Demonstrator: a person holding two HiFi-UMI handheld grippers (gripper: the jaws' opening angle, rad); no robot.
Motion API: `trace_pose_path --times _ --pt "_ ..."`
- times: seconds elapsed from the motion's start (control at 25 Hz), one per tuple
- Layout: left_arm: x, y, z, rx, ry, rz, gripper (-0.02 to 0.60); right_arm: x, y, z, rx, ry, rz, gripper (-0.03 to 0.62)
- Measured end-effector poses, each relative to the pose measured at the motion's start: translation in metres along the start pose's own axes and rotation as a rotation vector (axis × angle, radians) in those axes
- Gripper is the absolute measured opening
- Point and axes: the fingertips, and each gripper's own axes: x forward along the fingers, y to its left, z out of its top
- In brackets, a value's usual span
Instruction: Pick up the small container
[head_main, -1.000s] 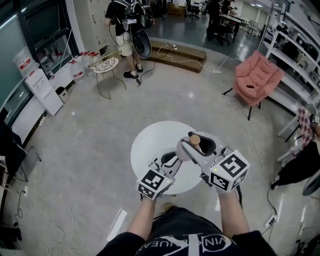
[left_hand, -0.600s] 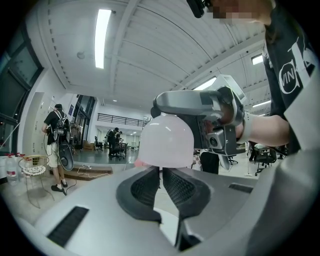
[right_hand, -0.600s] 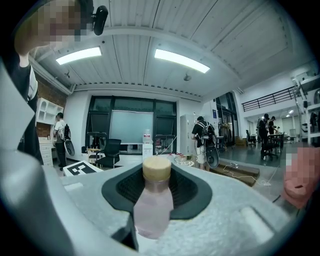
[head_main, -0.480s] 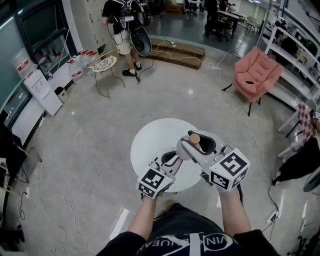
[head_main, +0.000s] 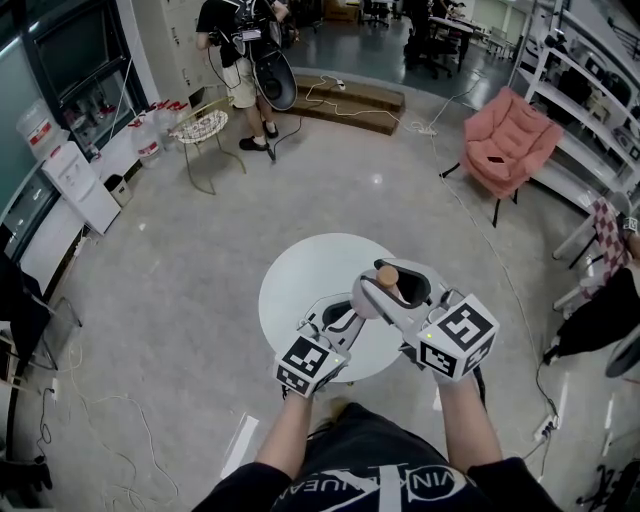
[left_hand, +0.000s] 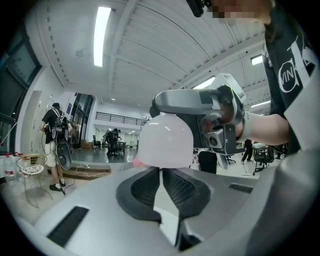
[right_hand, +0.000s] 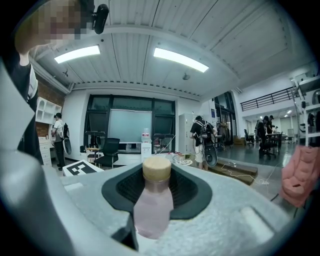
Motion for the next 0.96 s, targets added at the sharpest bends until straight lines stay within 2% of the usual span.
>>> trace_pose_path --times 0.96 --pt "0.0058 0.0018 -0.0094 -0.007 0.016 -0.021 0.025 0.0025 -0.0074 -0.0093 0.023 0.008 -0.017 0.133"
